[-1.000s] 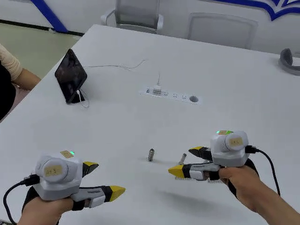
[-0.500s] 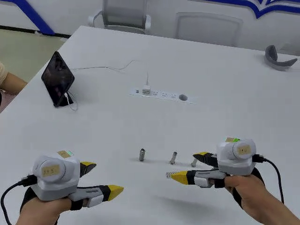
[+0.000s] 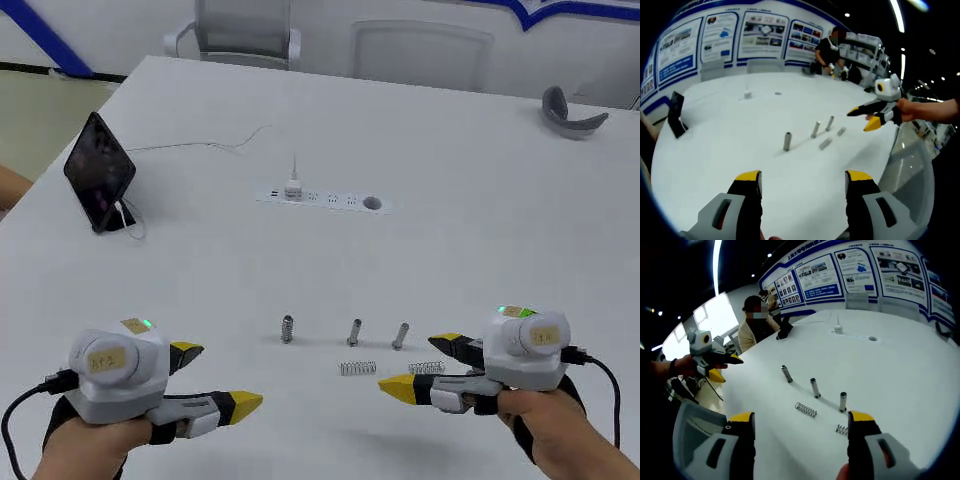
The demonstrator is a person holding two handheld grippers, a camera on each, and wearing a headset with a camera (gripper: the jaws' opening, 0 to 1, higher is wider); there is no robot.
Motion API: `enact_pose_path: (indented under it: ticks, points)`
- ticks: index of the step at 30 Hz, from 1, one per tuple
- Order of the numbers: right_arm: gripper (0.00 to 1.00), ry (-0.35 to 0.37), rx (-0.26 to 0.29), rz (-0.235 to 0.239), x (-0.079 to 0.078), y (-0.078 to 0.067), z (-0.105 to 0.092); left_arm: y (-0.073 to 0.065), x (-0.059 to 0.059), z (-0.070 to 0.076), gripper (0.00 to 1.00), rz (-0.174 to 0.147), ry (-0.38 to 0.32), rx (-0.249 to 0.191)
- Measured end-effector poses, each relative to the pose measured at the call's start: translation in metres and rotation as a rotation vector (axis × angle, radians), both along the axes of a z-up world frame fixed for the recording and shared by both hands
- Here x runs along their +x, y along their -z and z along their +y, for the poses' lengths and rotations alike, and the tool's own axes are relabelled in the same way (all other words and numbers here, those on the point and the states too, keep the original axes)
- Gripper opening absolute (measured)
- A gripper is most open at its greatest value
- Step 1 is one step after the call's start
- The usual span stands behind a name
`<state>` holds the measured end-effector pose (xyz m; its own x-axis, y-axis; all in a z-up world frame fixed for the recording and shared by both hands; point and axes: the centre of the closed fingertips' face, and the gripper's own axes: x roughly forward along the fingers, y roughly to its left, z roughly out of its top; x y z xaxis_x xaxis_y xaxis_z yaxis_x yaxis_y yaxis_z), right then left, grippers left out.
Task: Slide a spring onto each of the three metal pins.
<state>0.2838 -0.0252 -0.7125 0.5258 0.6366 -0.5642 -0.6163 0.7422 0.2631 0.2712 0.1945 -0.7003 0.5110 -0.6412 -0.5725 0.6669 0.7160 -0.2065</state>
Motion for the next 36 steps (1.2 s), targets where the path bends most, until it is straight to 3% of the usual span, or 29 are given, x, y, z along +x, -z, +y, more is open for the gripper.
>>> enact_pose_path:
  ticks: [15, 36]
  points:
    - [0.79, 0.057, 0.010, 0.009, -0.020, 0.004, -0.017, 0.004, 0.004, -0.022, 0.70, 0.007, 0.049, 0.001]
    - [0.82, 0.113, 0.021, 0.022, -0.035, 0.005, -0.039, 0.007, 0.008, -0.058, 0.70, 0.013, 0.143, 0.017]
